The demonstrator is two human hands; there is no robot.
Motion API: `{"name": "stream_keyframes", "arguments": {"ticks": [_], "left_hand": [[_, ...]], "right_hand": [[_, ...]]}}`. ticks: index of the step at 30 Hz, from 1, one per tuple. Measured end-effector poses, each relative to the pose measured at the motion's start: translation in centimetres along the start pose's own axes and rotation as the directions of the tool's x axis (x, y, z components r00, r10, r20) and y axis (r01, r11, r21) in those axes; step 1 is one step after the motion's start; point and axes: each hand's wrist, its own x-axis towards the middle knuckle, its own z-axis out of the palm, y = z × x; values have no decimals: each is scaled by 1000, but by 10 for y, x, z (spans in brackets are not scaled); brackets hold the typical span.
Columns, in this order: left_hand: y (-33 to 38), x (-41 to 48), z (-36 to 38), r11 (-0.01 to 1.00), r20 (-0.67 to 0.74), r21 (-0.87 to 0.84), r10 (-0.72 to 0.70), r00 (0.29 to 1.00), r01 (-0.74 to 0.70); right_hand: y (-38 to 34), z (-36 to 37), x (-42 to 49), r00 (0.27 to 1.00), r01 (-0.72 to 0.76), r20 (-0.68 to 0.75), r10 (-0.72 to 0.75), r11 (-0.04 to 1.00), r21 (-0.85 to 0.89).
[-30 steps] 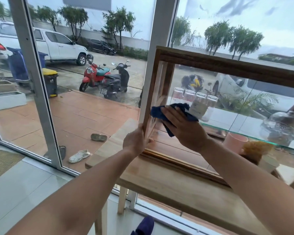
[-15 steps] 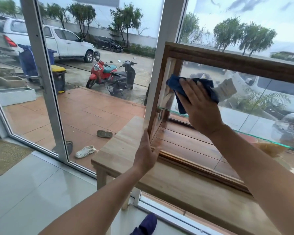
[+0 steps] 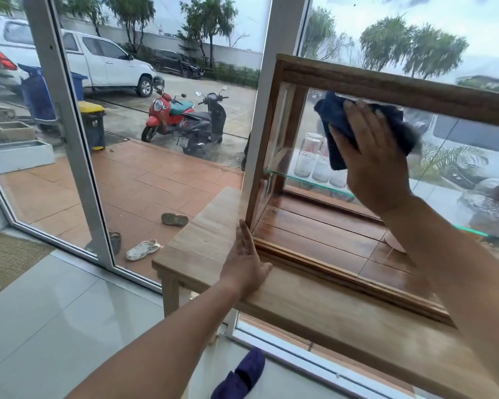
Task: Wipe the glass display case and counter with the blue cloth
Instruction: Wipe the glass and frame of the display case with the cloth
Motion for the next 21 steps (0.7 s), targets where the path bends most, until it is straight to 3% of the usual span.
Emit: {"name": "stream_keyframes", "arguments": {"ticks": [3,5,8,10,12,14,17,19,21], "left_hand": [[-3,3,3,996,26,81,-42,999,40],[-5,3,2,990,50,133,-52,997,45],[-7,-1,-4,976,98,212,-71,993,49],[-7,-5,-8,956,115,284,-109,987,73],[-6,-7,-8,929,119,354,-159,980,108],[-4,-9,-8,902,111,408,-199,974,138],[0,-10,-8,869,100,459,-255,962,182],[3,-10,-9,852,82,479,-284,955,212],[4,-9,-10,849,87,479,-298,951,223]], "right_hand": [[-23,7,-22,999,32,41,-31,999,-7],[-43,12,-51,979,159,133,-157,987,-5],[-55,8,-95,844,475,299,-445,879,-32],[-52,0,-100,809,524,341,-479,850,-50],[-42,-4,-85,885,410,252,-391,912,-25],[-24,-9,-57,976,180,123,-179,984,0],[-1,-10,-28,995,-101,3,101,994,38],[-9,-5,-30,990,-137,-24,138,990,28],[-29,6,-54,997,-65,40,64,998,28]]}}
